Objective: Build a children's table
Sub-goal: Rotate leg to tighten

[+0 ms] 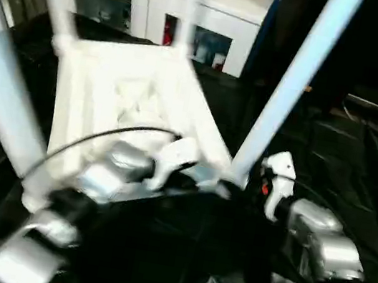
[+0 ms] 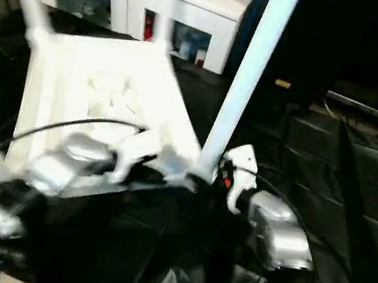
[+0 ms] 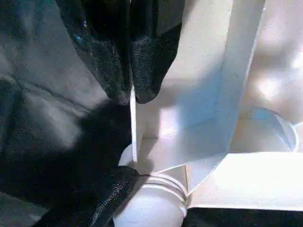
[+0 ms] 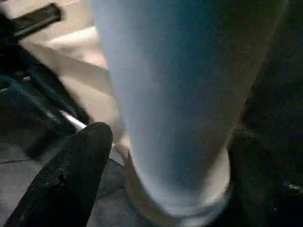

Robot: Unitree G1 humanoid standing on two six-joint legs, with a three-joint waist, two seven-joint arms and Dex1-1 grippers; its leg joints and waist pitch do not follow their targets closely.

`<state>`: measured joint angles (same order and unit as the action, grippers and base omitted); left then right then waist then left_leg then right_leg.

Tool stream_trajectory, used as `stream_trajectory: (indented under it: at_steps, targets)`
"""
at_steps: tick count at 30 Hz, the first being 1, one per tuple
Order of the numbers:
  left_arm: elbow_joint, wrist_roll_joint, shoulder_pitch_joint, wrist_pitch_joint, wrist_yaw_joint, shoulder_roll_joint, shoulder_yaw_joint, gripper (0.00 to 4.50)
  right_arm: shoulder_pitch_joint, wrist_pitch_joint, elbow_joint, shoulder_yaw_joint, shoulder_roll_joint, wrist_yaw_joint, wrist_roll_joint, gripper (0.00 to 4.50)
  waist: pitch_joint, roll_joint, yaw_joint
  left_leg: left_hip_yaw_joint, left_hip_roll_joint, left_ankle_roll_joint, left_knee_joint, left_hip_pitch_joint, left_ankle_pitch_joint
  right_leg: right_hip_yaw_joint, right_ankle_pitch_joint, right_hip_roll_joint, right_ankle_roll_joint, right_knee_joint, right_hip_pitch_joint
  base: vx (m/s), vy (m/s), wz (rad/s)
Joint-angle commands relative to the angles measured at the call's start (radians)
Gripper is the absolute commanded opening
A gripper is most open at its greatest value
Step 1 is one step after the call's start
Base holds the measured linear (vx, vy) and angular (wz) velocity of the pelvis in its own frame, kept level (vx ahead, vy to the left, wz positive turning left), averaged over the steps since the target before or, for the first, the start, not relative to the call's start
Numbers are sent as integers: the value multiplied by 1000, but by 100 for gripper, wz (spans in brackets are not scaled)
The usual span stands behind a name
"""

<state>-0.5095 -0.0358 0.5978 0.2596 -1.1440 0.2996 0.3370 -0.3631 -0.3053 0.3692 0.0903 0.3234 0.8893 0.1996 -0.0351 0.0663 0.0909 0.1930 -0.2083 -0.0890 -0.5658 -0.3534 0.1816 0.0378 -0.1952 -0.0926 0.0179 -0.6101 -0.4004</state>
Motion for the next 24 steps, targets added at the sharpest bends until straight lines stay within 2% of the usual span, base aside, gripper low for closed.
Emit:
stream_trajectory:
  at_steps: [1, 2, 3, 5, 6, 7, 11, 13, 15, 18, 19, 23, 24]
  targets:
    - [21, 61, -46, 26, -97, 21, 26, 0, 7, -8, -38, 18, 41, 101, 30, 389, 46, 6, 2, -7, -24, 39, 63, 3, 218, -29, -218, -41, -190, 76, 37, 0, 0, 0]
    - [21, 61, -46, 26, -97, 21, 26, 0, 7, -8, -38, 18, 41, 101, 30, 389, 46, 6, 1, -7, -24, 42, 63, 0, 209, -29, -193, -40, -197, 72, 39, 0, 0, 0]
    - [33, 70, -52, 37, -119, 35, 23, 0, 9, -7, -43, 23, 52, 131, 36, 373, 45, 16, -1, -5, -23, 46, 61, -1, 201, -28, -184, -38, -199, 72, 39, 0, 0, 0]
    - [44, 78, -58, 46, -131, 47, 15, 0, 9, -12, -48, 29, 62, 160, 47, 363, 47, 11, 0, -5, -23, 52, 59, -1, 182, -29, -150, -39, -213, 66, 40, 0, 0, 0]
    - [55, 86, -68, 53, -145, 62, 1, 0, 13, -21, -58, 44, 78, 205, 57, 343, 47, 13, -1, -4, -22, 57, 58, -1, 169, -28, -125, -38, -219, 64, 42, 0, 0, 0]
    - [58, 89, -71, 56, -151, 68, -3, 0, 14, -21, -58, 50, 84, 218, 56, 343, 47, 18, -1, -2, -22, 67, 55, -2, 153, -29, -104, -39, -223, 61, 43, 0, 0, 0]
    - [66, 92, -82, 64, -159, 82, -8, 0, 15, -8, -42, 59, 80, 238, 52, 315, 47, 19, 2, 0, -21, 75, 53, 0, 135, -29, -104, -42, -231, 60, 43, 0, 0, 0]
    - [71, 96, -84, 69, -161, 85, -6, 0, 13, -5, -38, 55, 74, 236, 58, 308, 46, 17, 2, 0, -22, 71, 54, 2, 144, -29, -125, -41, -227, 62, 41, 0, 0, 0]
    - [78, 98, -86, 76, -163, 87, -6, 0, 11, -3, -34, 51, 71, 235, 64, 282, 47, 17, 2, -1, -22, 65, 54, 1, 146, -29, -133, -42, -225, 62, 42, 0, 0, 0]
    - [87, 97, -90, 84, -167, 88, -6, 0, 11, -7, -32, 46, 63, 235, 73, 265, 47, 14, 0, -1, -22, 61, 54, 2, 144, -29, -121, -40, -226, 61, 41, 0, 0, 0]
    - [87, 96, -90, 84, -165, 88, -6, 0, 12, -8, -31, 45, 61, 233, 74, 256, 48, 16, 0, -1, -21, 61, 53, 1, 140, -29, -112, -40, -228, 60, 43, 0, 0, 0]
    - [46, 60, -67, 79, -79, 54, -6, 0, 30, -22, -23, 24, 28, 158, 69, 249, 46, 15, -1, 0, -20, 59, 54, 1, 145, -30, -120, -39, -226, 61, 42, 0, 0, 0]
    - [31, 51, -59, 79, -48, 41, -10, 0, 33, -23, -19, 19, 17, 128, 62, 248, 44, 17, -1, -1, -20, 50, 56, 2, 162, -30, -152, -40, -219, 66, 42, 0, 0, 0]
